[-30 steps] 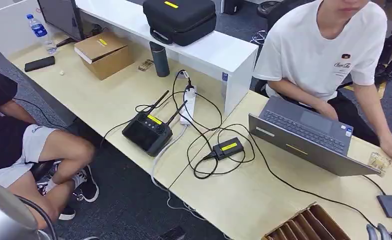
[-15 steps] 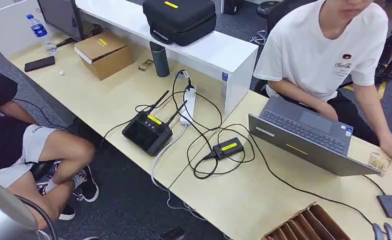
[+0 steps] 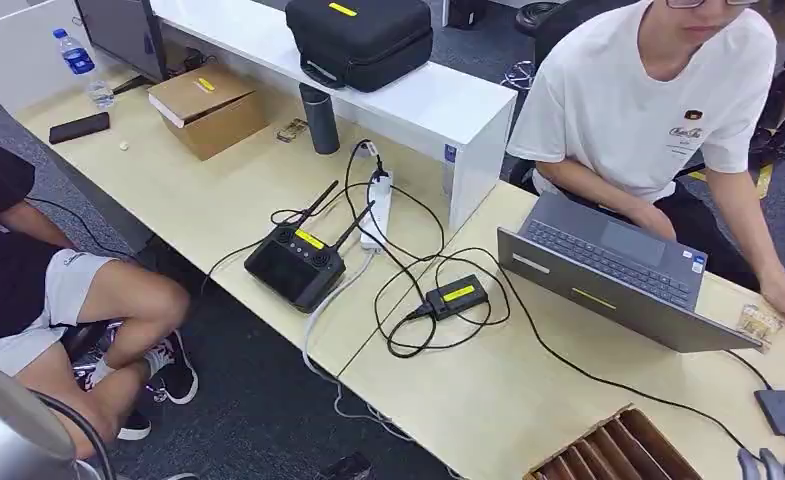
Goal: Pass the card to the sensor for recognition and then transmit it.
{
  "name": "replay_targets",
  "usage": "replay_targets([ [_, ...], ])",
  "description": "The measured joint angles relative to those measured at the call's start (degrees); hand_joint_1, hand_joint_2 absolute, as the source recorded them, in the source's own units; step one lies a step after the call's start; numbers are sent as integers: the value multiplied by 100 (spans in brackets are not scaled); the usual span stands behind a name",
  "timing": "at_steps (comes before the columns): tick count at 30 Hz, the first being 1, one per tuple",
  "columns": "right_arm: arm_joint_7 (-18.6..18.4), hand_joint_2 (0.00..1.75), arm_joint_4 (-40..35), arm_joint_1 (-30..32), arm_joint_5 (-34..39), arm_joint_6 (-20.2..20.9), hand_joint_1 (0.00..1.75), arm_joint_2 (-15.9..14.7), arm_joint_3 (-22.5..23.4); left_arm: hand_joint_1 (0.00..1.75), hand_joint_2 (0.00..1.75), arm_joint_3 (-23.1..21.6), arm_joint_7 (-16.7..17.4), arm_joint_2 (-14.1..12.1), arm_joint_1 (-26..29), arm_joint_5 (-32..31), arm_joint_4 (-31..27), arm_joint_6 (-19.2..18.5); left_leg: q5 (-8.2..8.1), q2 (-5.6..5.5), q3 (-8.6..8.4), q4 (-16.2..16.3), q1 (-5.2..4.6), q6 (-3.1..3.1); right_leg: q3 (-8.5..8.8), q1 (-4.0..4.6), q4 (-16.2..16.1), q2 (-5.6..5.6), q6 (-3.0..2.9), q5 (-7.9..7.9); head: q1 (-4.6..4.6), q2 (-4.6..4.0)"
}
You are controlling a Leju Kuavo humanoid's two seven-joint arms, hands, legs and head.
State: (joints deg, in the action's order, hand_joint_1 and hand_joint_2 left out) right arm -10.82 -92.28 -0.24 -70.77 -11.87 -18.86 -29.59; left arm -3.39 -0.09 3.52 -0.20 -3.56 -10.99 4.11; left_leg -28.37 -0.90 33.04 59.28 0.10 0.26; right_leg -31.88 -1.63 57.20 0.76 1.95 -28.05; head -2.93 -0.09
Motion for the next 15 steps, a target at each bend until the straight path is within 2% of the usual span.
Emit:
replay_targets([
  [15, 50, 175, 0, 53, 42, -20, 0, 2, 4, 0, 175, 0, 0, 2, 0, 4, 0, 13, 0, 0, 0, 0, 0, 0, 0, 0, 0, 0, 0, 0, 0, 0],
])
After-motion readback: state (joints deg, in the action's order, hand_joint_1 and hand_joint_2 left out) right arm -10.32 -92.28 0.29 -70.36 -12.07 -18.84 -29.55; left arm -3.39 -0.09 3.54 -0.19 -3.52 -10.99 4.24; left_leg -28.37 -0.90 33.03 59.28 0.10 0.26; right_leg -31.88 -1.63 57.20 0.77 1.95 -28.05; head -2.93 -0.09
